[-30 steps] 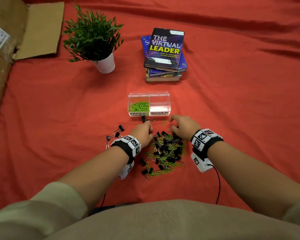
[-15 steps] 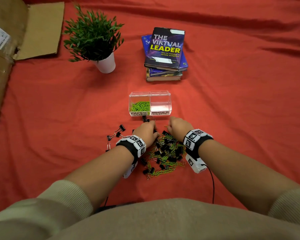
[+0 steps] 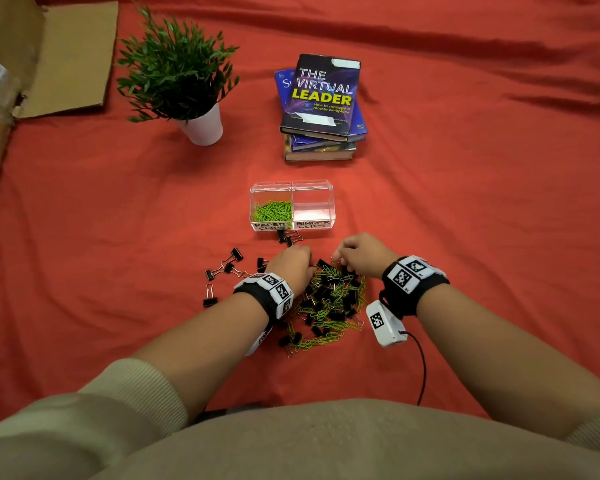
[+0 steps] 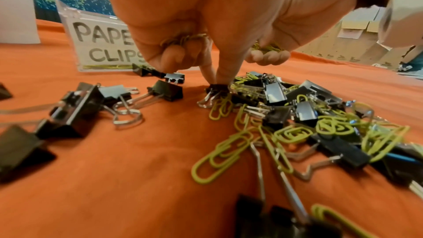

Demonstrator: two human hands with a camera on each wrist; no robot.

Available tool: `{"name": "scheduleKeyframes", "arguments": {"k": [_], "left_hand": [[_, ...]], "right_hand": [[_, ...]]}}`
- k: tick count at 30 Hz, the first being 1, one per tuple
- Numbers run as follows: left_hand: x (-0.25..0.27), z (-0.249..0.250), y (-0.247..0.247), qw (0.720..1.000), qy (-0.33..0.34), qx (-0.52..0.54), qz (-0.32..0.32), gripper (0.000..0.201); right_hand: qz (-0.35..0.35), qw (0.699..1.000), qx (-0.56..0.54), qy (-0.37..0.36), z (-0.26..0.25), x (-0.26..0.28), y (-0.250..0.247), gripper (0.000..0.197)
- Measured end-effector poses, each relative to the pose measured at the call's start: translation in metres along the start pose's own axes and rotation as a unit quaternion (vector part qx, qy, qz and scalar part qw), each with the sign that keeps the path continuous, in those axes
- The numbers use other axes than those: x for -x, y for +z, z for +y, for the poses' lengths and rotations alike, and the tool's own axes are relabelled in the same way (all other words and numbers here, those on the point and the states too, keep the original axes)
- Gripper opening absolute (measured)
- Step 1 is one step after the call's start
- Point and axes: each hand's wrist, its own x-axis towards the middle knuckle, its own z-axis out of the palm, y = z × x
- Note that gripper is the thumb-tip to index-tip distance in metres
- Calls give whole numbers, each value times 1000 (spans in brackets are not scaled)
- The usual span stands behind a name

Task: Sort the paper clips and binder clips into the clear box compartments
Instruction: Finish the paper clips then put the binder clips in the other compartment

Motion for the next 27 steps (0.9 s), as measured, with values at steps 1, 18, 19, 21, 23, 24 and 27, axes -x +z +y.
{"name": "scheduleKeyframes", "arguments": {"k": [1,18,19,21,23,24,27], "left_hand": [[0,0,0,1000,-4,0,-4,18],[-4,-17,-67,970,-46,232,56,26],[-10,-20,-75,971,-53,221,68,21],[-23,-27,-89,976,-62,193,77,12],[-35,-33,-99,985,-61,147,70,7],[-41,-36,-102,989,-59,118,63,1],[-54,-42,-103,997,-44,49,32,18]], "right_hand": [[5,1000,30,0,0,1,2,23],[28,991,128,13,-6,4,31,17],[26,996,88,15,-7,7,29,15],[14,1000,-3,13,-9,9,21,14],[0,997,-81,14,-16,13,13,12],[-5,993,-113,16,-21,14,8,10],[-19,984,-177,23,-39,15,-2,15]]}}
